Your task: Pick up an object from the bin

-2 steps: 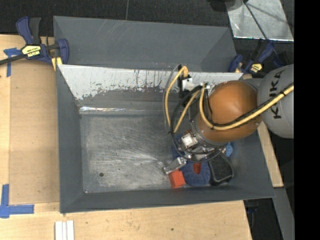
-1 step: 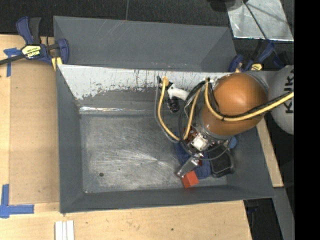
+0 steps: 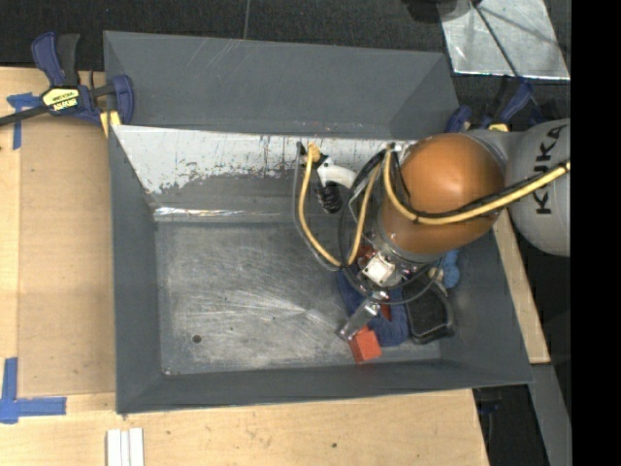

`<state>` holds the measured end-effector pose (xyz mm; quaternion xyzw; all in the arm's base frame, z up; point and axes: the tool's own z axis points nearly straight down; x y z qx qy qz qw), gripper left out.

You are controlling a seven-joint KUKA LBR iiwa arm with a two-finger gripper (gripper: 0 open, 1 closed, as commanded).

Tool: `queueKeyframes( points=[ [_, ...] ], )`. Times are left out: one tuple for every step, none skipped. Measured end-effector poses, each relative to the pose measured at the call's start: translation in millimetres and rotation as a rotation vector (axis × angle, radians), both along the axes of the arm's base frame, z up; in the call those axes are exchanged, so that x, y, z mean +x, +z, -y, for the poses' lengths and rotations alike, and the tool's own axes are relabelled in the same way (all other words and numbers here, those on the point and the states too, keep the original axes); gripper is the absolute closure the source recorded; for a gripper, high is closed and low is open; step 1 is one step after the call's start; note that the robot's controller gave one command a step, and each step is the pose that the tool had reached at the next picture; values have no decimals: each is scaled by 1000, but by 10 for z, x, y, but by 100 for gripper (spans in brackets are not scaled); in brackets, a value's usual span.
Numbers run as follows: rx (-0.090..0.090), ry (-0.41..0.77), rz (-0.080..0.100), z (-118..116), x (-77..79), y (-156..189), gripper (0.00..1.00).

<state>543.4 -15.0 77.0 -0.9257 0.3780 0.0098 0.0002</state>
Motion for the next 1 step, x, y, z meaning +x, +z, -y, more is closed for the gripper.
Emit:
queueKeyframes(
  points=[
    [16, -24, 45, 232, -153, 16, 0]
  ],
)
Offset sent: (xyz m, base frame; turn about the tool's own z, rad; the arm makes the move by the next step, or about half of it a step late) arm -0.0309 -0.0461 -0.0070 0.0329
